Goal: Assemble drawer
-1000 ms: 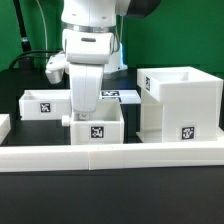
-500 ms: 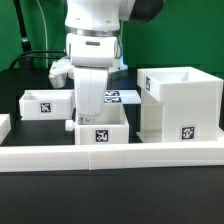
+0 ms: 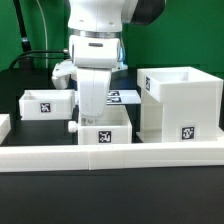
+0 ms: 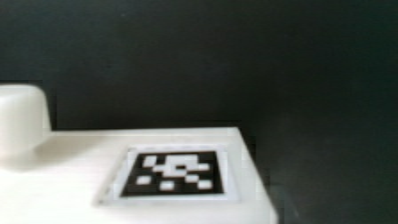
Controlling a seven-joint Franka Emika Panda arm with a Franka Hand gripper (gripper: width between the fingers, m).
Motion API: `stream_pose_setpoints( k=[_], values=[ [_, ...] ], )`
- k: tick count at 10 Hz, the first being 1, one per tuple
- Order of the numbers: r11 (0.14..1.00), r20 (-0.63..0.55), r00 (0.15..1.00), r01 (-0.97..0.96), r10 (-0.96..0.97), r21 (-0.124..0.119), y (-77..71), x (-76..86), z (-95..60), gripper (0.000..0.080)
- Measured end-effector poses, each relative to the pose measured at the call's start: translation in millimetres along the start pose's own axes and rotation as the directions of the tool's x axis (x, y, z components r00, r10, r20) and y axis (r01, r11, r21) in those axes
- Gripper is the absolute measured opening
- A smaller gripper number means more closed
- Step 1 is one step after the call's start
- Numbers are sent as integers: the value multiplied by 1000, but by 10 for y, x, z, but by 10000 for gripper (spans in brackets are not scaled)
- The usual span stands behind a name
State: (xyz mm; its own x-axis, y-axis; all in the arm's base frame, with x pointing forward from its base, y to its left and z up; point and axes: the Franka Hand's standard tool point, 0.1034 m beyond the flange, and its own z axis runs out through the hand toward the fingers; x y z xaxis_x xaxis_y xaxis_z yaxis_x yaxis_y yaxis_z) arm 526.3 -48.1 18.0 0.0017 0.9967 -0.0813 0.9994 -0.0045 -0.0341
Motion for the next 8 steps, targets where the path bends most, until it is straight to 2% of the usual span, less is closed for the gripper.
stream_pose_setpoints(
  k=[2, 3, 4, 7, 8],
  values=[
    [1000, -3, 1000, 30, -30, 3, 69, 96, -3, 42],
    [999, -3, 999, 43, -43, -4, 128, 104, -32, 42],
    [998, -3, 999, 46, -46, -35, 149, 114, -33, 42],
    [999, -4, 999, 36, -36, -29, 125, 98, -14, 42],
    [999, -4, 999, 40, -40, -27, 134, 141, -2, 42]
  ],
)
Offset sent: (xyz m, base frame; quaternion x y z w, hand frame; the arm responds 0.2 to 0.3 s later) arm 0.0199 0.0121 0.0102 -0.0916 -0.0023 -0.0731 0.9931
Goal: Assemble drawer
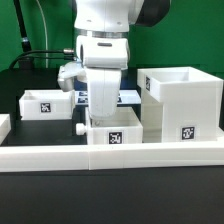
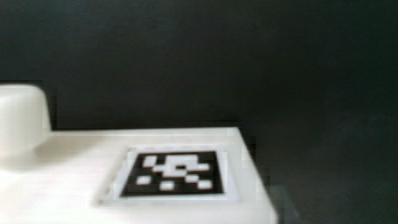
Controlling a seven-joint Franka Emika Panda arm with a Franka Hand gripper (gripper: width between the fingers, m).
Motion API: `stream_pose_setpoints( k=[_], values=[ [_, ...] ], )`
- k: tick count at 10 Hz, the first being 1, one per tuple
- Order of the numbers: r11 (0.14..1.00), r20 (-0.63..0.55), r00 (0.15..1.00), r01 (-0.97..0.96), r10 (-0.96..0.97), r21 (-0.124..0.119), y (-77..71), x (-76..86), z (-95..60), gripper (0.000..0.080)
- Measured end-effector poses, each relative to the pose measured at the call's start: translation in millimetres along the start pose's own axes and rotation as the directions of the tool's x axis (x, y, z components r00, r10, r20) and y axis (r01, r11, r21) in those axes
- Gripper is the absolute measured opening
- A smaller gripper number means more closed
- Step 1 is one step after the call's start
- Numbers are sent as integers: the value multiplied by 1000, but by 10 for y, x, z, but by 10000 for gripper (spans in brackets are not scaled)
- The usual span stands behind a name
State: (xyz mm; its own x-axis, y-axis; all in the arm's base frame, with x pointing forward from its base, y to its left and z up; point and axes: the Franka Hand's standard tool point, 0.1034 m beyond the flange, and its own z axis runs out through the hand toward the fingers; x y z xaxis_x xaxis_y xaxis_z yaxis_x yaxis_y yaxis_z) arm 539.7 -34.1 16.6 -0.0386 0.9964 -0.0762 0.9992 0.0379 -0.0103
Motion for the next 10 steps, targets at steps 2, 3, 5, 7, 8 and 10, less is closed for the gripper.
stream_pose_setpoints(
  k=[2, 3, 5, 7, 8, 10],
  values=[
    [1000, 1, 1000, 4, -4, 1, 35, 83, 6, 42],
    [1000, 1, 1000, 0, 0, 2, 31, 71, 10, 42],
    [1000, 0, 1000, 8, -8, -3, 30, 80, 24, 42],
    [999, -2, 999, 37, -37, 6, 40, 186, 16, 42],
    [999, 1, 999, 48, -48, 7, 39, 209, 18, 42],
    [999, 1, 999, 38, -38, 5, 40, 184, 20, 42]
  ],
)
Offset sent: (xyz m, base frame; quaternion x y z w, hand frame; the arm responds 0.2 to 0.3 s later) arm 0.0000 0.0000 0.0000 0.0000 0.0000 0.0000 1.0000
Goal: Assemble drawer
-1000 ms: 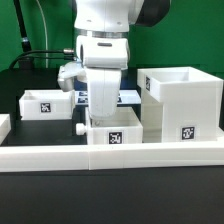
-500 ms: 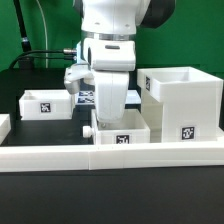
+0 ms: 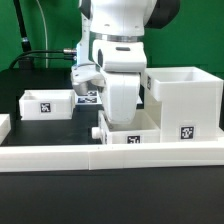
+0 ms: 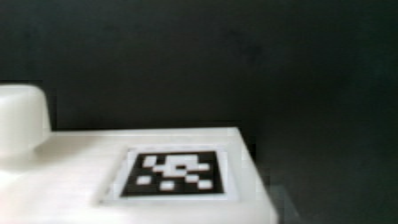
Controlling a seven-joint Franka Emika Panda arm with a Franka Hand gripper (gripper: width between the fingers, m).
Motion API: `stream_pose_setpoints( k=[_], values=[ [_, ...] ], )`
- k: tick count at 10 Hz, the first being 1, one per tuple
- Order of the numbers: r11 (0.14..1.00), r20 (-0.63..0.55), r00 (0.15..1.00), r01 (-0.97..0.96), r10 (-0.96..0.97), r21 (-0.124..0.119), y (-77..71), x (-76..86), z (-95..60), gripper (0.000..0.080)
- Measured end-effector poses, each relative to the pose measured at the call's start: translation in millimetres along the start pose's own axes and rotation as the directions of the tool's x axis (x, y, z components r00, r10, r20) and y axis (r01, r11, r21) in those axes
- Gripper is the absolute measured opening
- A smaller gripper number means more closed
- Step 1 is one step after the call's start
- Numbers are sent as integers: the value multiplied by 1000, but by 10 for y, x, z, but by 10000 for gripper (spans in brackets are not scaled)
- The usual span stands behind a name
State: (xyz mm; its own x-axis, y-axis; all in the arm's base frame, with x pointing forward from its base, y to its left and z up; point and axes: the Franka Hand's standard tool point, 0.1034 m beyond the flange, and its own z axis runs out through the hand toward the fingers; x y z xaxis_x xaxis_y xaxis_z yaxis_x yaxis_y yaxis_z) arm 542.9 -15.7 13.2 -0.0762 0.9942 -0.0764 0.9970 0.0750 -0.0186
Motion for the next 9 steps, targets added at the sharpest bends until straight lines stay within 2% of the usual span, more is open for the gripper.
stream_pose_setpoints(
  k=[1, 5, 9],
  values=[
    [1000, -1, 1000, -2, 2, -7, -11, 1, 11, 42],
    [998, -7, 998, -61, 61, -7, -3, 98, 8, 42],
    [996, -8, 996, -85, 85, -8, -6, 102, 10, 42]
  ],
)
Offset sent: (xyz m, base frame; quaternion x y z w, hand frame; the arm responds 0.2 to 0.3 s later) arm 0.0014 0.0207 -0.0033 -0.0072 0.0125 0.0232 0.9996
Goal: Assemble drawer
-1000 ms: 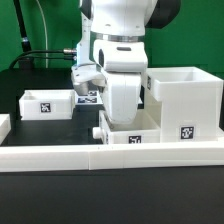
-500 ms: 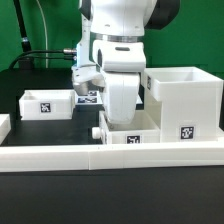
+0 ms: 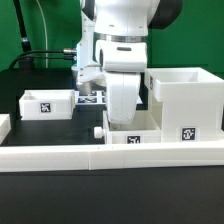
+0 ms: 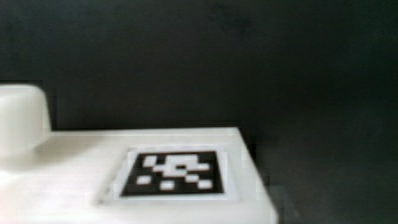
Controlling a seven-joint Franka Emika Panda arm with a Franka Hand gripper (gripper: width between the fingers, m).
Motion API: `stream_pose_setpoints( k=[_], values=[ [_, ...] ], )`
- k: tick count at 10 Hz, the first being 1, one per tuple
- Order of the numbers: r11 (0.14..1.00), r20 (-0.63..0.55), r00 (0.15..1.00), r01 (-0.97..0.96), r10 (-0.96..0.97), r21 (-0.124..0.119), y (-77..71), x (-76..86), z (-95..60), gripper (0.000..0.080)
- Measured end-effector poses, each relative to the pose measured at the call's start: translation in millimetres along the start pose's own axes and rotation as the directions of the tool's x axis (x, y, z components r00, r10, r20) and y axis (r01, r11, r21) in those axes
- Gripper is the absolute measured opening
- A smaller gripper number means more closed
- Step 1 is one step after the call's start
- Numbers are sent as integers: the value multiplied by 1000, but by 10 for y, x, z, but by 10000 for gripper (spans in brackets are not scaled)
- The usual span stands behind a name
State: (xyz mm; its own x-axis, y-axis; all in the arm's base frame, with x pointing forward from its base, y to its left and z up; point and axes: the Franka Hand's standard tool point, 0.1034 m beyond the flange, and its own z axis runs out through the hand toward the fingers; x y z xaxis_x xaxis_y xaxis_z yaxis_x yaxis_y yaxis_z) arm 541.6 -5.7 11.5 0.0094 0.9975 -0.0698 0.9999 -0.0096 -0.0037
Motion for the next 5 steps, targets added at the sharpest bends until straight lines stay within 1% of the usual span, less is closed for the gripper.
stream_pose_setpoints(
  k=[2, 3, 5],
  values=[
    [996, -5, 996, -89, 89, -11, -6, 90, 2, 42],
    [992, -5, 992, -124, 124, -10, -8, 118, 1, 42],
    [985, -4, 985, -175, 175, 0, -30, 162, 5, 42]
  ],
)
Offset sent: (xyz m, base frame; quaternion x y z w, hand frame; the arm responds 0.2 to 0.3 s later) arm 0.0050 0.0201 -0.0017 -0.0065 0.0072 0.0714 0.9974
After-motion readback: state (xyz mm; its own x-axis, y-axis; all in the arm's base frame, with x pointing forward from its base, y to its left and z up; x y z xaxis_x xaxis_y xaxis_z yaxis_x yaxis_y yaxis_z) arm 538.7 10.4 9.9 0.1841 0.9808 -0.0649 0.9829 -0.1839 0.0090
